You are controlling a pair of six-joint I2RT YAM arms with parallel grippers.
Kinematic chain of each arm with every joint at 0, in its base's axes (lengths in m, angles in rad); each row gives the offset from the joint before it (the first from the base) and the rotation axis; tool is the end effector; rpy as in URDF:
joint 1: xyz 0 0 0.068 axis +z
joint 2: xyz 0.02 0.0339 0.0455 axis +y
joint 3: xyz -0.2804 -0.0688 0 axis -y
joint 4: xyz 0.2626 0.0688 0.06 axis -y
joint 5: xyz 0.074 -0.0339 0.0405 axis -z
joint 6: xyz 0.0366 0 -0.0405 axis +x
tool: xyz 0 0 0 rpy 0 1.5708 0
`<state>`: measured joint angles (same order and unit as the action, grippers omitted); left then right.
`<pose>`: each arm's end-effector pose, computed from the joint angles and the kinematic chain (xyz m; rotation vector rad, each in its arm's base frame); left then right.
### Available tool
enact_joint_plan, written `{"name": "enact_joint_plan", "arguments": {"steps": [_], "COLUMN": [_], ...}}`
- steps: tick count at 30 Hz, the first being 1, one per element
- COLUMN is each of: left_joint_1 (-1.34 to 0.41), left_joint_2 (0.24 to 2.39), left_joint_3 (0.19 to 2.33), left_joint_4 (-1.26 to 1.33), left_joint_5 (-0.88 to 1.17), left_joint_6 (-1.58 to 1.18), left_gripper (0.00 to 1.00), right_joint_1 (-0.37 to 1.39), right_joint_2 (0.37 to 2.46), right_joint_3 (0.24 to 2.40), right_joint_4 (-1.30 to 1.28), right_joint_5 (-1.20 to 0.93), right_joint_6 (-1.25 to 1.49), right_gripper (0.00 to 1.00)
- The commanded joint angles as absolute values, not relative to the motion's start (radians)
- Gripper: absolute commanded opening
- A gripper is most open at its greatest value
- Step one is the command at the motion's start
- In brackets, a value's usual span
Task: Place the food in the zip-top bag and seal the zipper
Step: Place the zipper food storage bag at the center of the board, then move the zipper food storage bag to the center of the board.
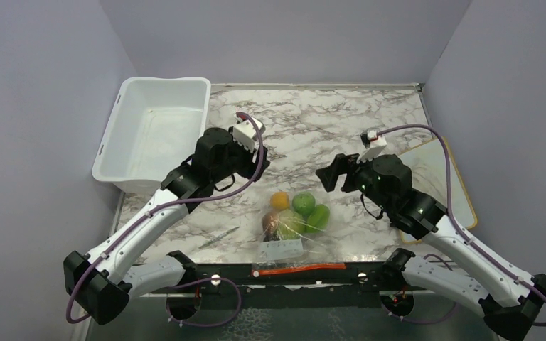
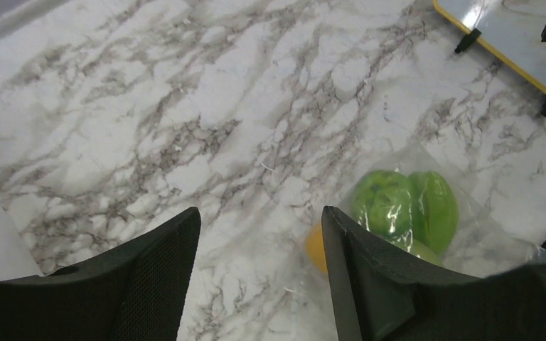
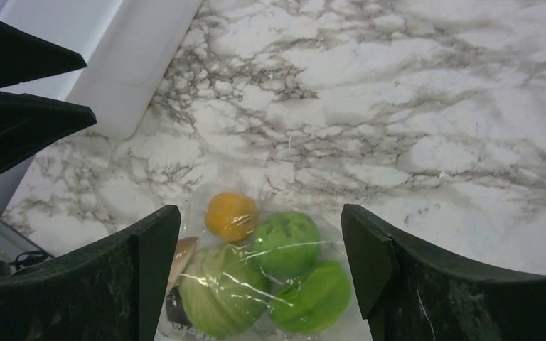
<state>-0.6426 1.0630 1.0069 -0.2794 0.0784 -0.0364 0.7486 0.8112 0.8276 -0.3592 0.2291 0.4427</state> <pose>0.2012 -0.1542 0.3673 0.6308 1.8360 -0.5308 0.1461 0.1244 0.3443 -0.1402 1.9429 0.5829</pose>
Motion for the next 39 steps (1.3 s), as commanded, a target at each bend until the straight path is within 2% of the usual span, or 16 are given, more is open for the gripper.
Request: {"name": "enact_joint_plan", "arguments": {"steps": [1,8,13,18,20,21,23,24,25,26,30,33,36,39], "left_joint_1": [-0.640,-0.641,-0.640,-0.641,-0.640,-0.640,-0.640,-0.640,-0.640,-0.641,-0.640,-0.640,-0.640,-0.640], "left_joint_2": [1.069,1.127,1.172,1.204,1.220,1.231,1.251,1.259,1.263,1.264,1.260,1.268,1.298,1.338], "left_joint_3": [0.945,0.776,0.693,0.623,0.601,0.596,0.589,0.589,0.590,0.594,0.652,0.706,0.761,0.774], "left_joint_4": [-0.383,-0.293,-0.197,-0.064,0.002,0.031,0.080,0.099,0.116,0.126,0.133,0.189,0.235,0.316], "left_joint_5": [0.200,0.327,0.379,0.419,0.449,0.461,0.474,0.474,0.473,0.467,0.384,0.302,0.217,0.186], "left_joint_6": [-0.200,-0.394,-0.439,-0.485,-0.516,-0.530,-0.552,-0.562,-0.563,-0.562,-0.522,-0.466,-0.403,-0.357], "left_gripper": [0.64,0.66,0.68,0.68,0.61,0.54,0.22,0.11,0.03,0.00,0.00,0.00,0.00,0.00], "right_joint_1": [0.746,0.746,0.746,0.746,0.746,0.746,0.746,0.746,0.746,0.746,0.745,0.745,0.745,0.746], "right_joint_2": [0.799,0.863,0.956,1.033,1.054,1.063,1.078,1.088,1.097,1.105,1.153,1.213,1.251,1.232], "right_joint_3": [0.823,0.686,0.612,0.570,0.561,0.556,0.530,0.512,0.497,0.486,0.478,0.578,0.714,0.800], "right_joint_4": [-0.492,-0.412,-0.340,-0.262,-0.228,-0.206,-0.133,-0.087,-0.043,0.000,0.182,0.180,0.100,0.030], "right_joint_5": [0.104,-0.018,-0.071,-0.094,-0.087,-0.081,-0.068,-0.058,-0.042,-0.024,0.050,0.107,0.153,0.186], "right_joint_6": [0.606,0.700,0.718,0.722,0.708,0.699,0.670,0.658,0.651,0.642,0.587,0.513,0.436,0.384], "right_gripper": [0.83,0.72,0.49,0.47,0.46,0.44,0.39,0.35,0.32,0.28,0.20,0.19,0.19,0.26]}}
